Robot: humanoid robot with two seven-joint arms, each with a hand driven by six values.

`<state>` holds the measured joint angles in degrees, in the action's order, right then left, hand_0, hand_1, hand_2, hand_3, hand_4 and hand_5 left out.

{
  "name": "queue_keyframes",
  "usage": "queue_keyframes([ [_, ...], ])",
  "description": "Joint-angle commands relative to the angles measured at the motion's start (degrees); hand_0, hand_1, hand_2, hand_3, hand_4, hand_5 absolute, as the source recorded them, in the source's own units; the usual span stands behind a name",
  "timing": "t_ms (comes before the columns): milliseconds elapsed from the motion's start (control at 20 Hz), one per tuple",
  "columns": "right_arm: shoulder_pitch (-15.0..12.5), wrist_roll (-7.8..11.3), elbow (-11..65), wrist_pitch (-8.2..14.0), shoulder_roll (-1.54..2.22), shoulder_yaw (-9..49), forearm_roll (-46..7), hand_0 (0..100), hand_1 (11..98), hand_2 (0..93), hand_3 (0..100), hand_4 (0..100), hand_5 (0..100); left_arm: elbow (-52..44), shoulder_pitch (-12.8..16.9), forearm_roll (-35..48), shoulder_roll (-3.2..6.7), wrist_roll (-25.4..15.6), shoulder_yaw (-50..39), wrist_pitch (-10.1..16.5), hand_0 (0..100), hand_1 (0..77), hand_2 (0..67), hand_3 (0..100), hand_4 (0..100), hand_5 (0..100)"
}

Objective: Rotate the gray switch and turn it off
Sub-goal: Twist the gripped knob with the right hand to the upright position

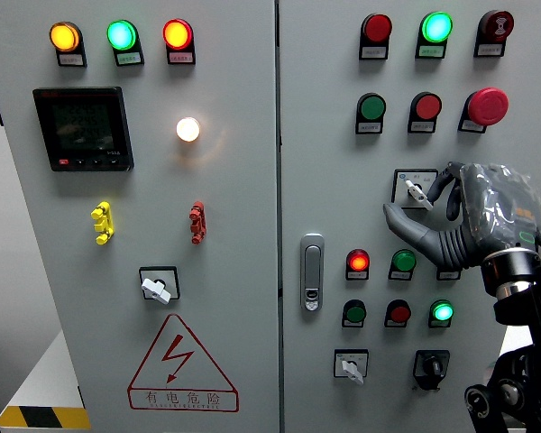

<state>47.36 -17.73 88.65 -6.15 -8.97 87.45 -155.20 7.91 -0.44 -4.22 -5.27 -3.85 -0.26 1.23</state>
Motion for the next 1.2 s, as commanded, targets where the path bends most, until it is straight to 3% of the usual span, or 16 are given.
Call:
queue_keyframes([
  [0,0.02,-0.02,-0.06,0.0,0.0,0.0,-0.01,4,32.5,66.7,92,94,100,0.0,0.0,0.0,0.0,0.07,0.0,0.0,0,0.0,12.9,18,9,12],
  [100,0.02,-0.02,-0.15,0.0,0.0,-0.09,-0.01,8,32.1,67.0,92,94,100,0.0,0.0,0.0,0.0,-0.02,0.0,0.0,0,0.0,12.9,18,9,12],
  [350,0.02,-0.02,-0.23,0.0,0.0,-0.35,-0.01,32,31.9,68.3,92,94,100,0.0,0.0,0.0,0.0,-0.02,0.0,0.0,0,0.0,12.9,18,9,12],
  [500,0.28,-0.02,-0.23,0.0,0.0,-0.35,-0.01,40,31.3,68.2,92,94,100,0.0,0.0,0.0,0.0,0.07,0.0,0.0,0,0.0,12.9,18,9,12],
  [1150,0.46,-0.11,-0.41,0.0,0.0,-0.44,-0.01,55,32.1,69.3,92,94,100,0.0,0.0,0.0,0.0,0.07,0.0,0.0,0,0.0,12.9,18,9,12],
])
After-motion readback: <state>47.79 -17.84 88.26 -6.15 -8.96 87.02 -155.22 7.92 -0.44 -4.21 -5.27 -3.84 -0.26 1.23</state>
